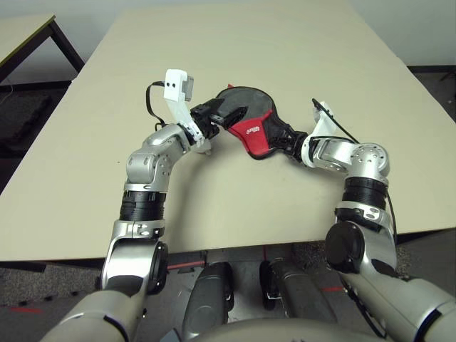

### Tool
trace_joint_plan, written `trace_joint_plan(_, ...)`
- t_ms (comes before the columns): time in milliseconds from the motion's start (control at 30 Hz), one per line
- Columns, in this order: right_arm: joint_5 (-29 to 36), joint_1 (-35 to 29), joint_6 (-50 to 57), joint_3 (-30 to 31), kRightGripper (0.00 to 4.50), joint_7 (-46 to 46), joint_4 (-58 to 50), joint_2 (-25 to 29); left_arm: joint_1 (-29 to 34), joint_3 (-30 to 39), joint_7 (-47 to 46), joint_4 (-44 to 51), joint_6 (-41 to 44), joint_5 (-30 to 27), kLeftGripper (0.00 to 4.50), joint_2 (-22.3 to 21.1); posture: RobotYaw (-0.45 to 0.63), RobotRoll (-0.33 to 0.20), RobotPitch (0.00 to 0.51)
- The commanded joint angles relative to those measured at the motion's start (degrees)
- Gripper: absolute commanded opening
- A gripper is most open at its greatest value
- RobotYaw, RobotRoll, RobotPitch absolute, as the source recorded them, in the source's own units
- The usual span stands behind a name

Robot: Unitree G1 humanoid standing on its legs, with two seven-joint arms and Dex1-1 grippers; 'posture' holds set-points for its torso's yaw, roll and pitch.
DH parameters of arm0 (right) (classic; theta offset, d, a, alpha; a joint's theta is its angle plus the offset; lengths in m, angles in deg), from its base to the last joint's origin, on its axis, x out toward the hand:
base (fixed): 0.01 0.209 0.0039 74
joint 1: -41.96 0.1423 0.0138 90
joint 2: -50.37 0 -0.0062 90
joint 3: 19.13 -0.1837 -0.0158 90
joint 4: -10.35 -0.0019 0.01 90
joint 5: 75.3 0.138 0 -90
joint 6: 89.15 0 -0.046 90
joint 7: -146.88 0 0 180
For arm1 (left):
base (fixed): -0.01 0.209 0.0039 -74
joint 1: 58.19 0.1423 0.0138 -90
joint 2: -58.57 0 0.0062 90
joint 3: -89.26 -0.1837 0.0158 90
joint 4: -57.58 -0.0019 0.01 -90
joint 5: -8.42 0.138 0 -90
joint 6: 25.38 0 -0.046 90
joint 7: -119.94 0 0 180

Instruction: Store the ping-pong paddle in its case and zip it.

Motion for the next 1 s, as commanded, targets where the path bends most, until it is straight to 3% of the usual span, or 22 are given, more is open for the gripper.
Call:
trace_joint_plan(33, 7.42, -7.41, 3.89, 1.10, 0.01, 8.30, -7.23, -7.23, 0.96, -0.80, -0.21, 0.18, -0.08, 0.46, 4.50, -0.01, -0.04, 0.000, 0.161)
trace_joint_plan(200, 28.78, -14.49, 3.89, 0.21, 0.01, 30.63, -12.52, -11.51, 0.81, -1.39, -0.11, -0.11, -0.04, 0.52, 4.50, 0.10, -0.06, 0.000, 0.167)
trace_joint_plan(267, 59.67, -22.44, -12.66, 14.92, 0.01, 53.75, -14.94, -5.19, 0.54, -1.63, 0.02, -0.77, -0.35, 0.66, 4.50, 0.13, -0.07, 0.000, 0.167)
trace_joint_plan(300, 68.49, -25.22, -19.75, 20.23, 0.01, 62.19, -17.02, -4.12, 0.45, -1.71, 0.07, -0.96, -0.44, 0.70, 4.50, 0.14, -0.07, 0.000, 0.167)
trace_joint_plan(333, 72.83, -27.26, -25.60, 23.96, 0.01, 68.47, -19.83, -4.77, 0.28, -1.77, 0.08, -1.11, -0.44, 0.72, 4.50, 0.19, -0.07, 0.000, 0.167)
trace_joint_plan(467, 73.29, -30.00, -37.65, 30.42, 0.01, 80.20, -28.74, -8.72, -0.21, -2.02, 0.32, -1.64, -0.53, 0.77, 4.50, 0.27, -0.08, 0.000, 0.171)
trace_joint_plan(600, 73.29, -32.00, -45.90, 36.68, 0.01, 83.49, -34.60, -7.09, -0.55, -2.51, 0.72, -2.20, -0.59, 0.83, 4.50, 0.24, -0.09, 0.000, 0.177)
trace_joint_plan(1000, 73.29, -38.04, -70.09, 55.42, 0.01, 83.49, -51.27, 9.77, 0.39, -3.23, 1.22, -1.37, 0.14, 0.59, 4.50, 0.03, -0.11, 0.000, 0.195)
